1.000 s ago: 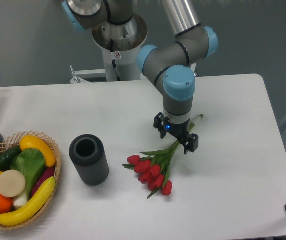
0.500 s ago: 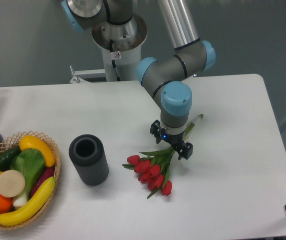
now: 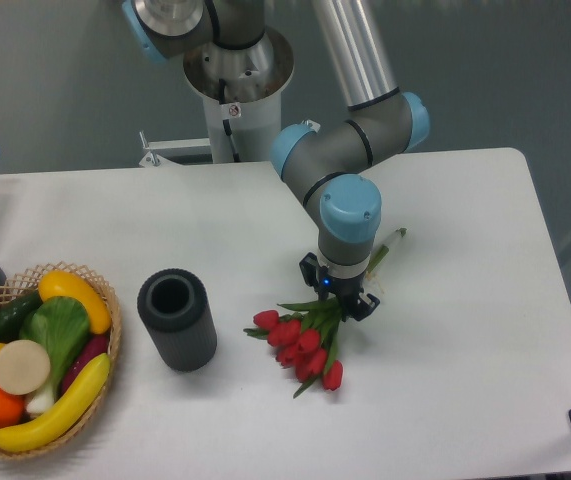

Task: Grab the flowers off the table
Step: 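Close the gripper around the tulip stems, then lift the gripped red tulips up off the table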

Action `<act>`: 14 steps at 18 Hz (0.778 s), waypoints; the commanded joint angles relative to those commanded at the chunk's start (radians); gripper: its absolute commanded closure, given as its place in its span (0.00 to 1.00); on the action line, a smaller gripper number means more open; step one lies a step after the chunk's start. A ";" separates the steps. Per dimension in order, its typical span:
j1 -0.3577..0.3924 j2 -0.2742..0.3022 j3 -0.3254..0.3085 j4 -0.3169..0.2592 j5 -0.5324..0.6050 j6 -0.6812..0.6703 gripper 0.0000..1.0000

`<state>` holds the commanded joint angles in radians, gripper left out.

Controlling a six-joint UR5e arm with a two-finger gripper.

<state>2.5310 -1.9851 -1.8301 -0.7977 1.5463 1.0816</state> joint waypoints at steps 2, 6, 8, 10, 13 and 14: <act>0.003 0.028 0.005 0.000 0.000 0.000 1.00; 0.020 0.077 0.018 -0.003 -0.011 -0.003 1.00; 0.021 0.120 0.026 -0.011 0.003 -0.005 1.00; 0.060 0.126 0.041 -0.015 -0.008 -0.047 1.00; 0.058 0.121 0.122 -0.096 -0.002 -0.058 1.00; 0.054 0.118 0.156 -0.138 0.002 -0.060 1.00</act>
<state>2.5848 -1.8668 -1.6739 -0.9353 1.5478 1.0216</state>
